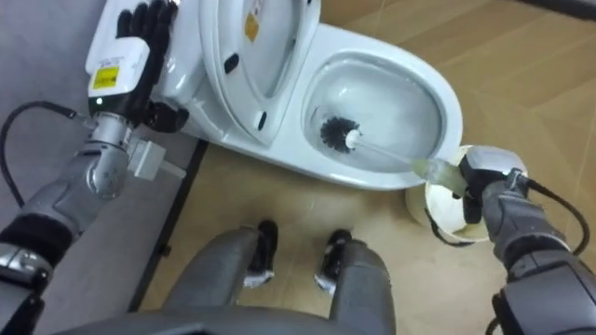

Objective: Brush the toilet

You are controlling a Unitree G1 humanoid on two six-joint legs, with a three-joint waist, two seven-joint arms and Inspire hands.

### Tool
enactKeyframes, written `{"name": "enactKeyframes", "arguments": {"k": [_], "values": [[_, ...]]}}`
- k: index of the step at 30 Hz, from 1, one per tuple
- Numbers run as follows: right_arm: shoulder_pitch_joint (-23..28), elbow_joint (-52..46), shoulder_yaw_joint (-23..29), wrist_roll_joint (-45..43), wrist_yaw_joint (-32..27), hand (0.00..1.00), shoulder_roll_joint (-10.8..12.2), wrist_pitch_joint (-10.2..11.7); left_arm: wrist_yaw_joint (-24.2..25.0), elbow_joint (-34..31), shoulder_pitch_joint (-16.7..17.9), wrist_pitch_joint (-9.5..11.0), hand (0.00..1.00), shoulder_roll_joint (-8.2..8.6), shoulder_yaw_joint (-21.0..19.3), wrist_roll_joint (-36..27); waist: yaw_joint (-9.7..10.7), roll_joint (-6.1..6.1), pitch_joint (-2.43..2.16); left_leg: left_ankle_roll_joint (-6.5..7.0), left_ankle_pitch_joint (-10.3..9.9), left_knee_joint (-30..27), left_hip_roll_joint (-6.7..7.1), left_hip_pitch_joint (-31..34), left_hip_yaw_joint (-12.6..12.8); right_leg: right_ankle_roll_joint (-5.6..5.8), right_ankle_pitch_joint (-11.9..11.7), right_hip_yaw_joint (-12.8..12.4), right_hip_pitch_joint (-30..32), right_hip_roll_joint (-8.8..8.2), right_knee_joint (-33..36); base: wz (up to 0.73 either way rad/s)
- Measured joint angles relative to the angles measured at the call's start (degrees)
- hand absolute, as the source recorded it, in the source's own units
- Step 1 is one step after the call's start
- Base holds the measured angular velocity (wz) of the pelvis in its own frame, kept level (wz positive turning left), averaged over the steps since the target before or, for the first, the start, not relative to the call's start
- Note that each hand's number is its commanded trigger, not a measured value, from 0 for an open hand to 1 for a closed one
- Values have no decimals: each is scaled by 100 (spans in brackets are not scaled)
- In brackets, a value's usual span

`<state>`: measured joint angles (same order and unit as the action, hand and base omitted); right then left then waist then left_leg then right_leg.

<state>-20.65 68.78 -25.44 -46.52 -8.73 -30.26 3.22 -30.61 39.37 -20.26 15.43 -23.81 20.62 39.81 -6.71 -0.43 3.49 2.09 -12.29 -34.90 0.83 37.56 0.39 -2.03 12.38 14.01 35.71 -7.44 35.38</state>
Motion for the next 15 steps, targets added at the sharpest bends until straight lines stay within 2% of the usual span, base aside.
{"name": "enactKeyframes", "arguments": {"k": [2, 3, 5, 7, 8, 10, 15], "values": [[-146, -1, -51, -1, -52, 100, -52, -95, -132, -1, -131, 15, 0, -40, 33, -5, -9, 16, 4, -18, 51, -74, 24, 246, -33, -32, -3, 21, 254, -48, 139, 12], [-225, -31, -115, -2, -91, 100, -114, -128, -221, 7, -207, 11, 0, -61, 97, -22, -9, 28, 14, -36, 80, -113, 81, 384, -64, -54, 10, 32, 402, -66, 234, 15], [-397, -29, -262, 0, -157, 100, -231, -167, -367, 0, -330, 7, 0, -90, 174, -45, -82, 61, 30, -48, 100, -228, 84, 617, -81, -90, 32, 48, 633, -126, 375, 10], [-657, 4, -413, -5, -239, 100, -378, -212, -494, 0, -516, -14, 0, -111, 315, -81, -152, 143, 82, -73, 112, -400, 93, 886, -133, -140, 78, 79, 888, -170, 579, 11], [-740, 3, -483, -4, -272, 100, -431, -215, -529, -4, -563, -14, 0, -123, 349, -92, -158, 181, 92, -79, 109, -456, 93, 982, -156, -142, 85, 101, 960, -168, 613, 10], [-1013, -10, -628, -30, -435, 100, -542, -303, -741, -25, -753, -13, 0, -200, 484, -98, -268, 261, 82, -138, 160, -546, 94, 1332, -199, -163, 73, 122, 1301, -159, 709, 0], [-1287, -165, -716, -106, -751, 100, -545, -475, -1149, -41, -874, -33, 0, -207, 548, -167, -332, 335, 85, -207, 202, -695, 112, 1748, -280, -308, 136, 189, 1719, -206, 981, 12]]}}
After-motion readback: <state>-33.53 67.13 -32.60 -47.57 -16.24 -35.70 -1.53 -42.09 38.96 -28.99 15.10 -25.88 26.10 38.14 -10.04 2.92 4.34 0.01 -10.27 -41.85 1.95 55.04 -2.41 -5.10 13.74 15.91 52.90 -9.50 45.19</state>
